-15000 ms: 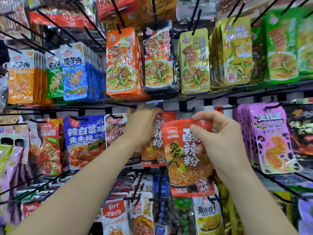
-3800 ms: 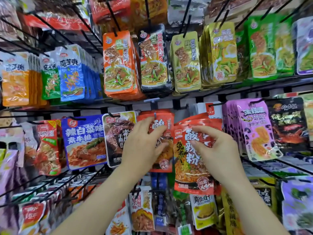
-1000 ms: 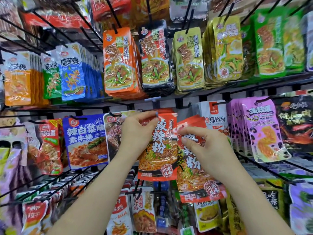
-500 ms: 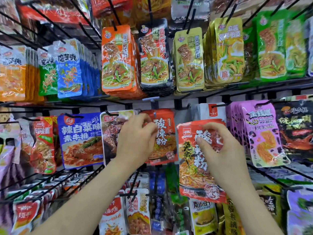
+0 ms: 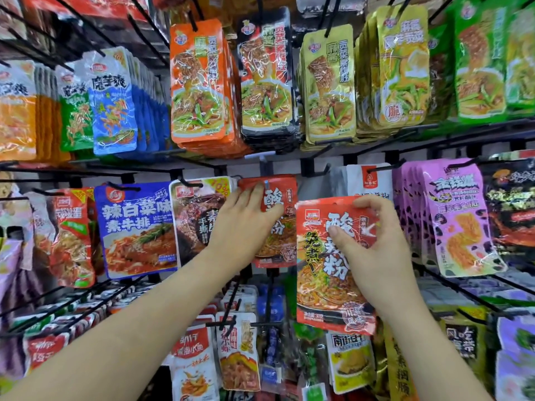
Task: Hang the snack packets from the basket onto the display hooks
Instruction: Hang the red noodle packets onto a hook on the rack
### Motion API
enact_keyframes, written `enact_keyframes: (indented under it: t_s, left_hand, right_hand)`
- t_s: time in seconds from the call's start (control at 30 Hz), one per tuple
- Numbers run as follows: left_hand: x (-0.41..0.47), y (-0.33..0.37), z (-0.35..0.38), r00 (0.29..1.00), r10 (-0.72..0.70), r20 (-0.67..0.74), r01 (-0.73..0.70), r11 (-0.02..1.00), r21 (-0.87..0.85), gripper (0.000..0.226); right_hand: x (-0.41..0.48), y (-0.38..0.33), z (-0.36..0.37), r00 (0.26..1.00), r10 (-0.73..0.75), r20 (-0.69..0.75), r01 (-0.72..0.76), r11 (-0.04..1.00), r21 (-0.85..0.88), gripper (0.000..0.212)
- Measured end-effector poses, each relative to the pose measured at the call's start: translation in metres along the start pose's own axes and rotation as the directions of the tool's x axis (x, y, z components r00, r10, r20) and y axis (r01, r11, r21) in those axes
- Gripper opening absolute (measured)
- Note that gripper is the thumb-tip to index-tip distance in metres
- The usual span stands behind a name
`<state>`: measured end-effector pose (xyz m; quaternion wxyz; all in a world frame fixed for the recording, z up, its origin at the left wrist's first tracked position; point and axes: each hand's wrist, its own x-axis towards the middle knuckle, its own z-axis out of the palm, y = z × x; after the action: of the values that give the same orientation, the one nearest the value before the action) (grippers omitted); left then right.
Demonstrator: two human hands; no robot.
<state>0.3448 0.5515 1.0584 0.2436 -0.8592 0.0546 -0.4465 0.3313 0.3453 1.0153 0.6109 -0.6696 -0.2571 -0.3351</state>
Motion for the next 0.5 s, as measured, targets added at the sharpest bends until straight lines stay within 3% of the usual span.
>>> enact_keyframes:
  t_s: [0.17,0.23,0.27,0.33,0.43,0.5]
  left_hand:
    - [-0.009,-0.001,-0.002,0.998,-0.011,-0.07,0.001,0.99,-0.139,0.054]
    - [-0.021,0.003,-0.013,0.986,-0.102,-0.131,0.047,0.928,-0.37,0.036]
    - [-0.028,0.007,-0.024,0.969,-0.216,-0.122,0.114,0.824,-0.555,0.025]
    - [-0.038,0.017,-0.049,0.916,-0.397,0.062,0.258,0.463,-0.848,0.013]
    - [-0.039,0.028,-0.068,0.845,-0.418,0.333,0.381,0.034,-0.924,0.029]
    - [-0.035,0.029,-0.074,0.793,-0.442,0.419,0.396,-0.148,-0.906,0.033]
  right_hand:
    - [0.0,-0.004,0.003,0.997,0.068,0.04,-0.071,0.994,0.086,0.07]
    - [-0.001,-0.005,0.005,0.996,0.082,0.037,-0.085,0.993,0.082,0.076]
    - [-0.001,-0.005,0.007,0.996,0.087,0.033,-0.09,0.992,0.089,0.074]
    - [-0.002,-0.006,0.01,0.995,0.094,0.019,-0.096,0.988,0.125,0.065]
    - [-0.005,-0.012,0.018,0.998,0.067,0.02,-0.069,0.983,0.17,0.05]
    - [-0.01,-0.019,0.025,0.998,0.039,0.04,-0.046,0.978,0.203,0.046]
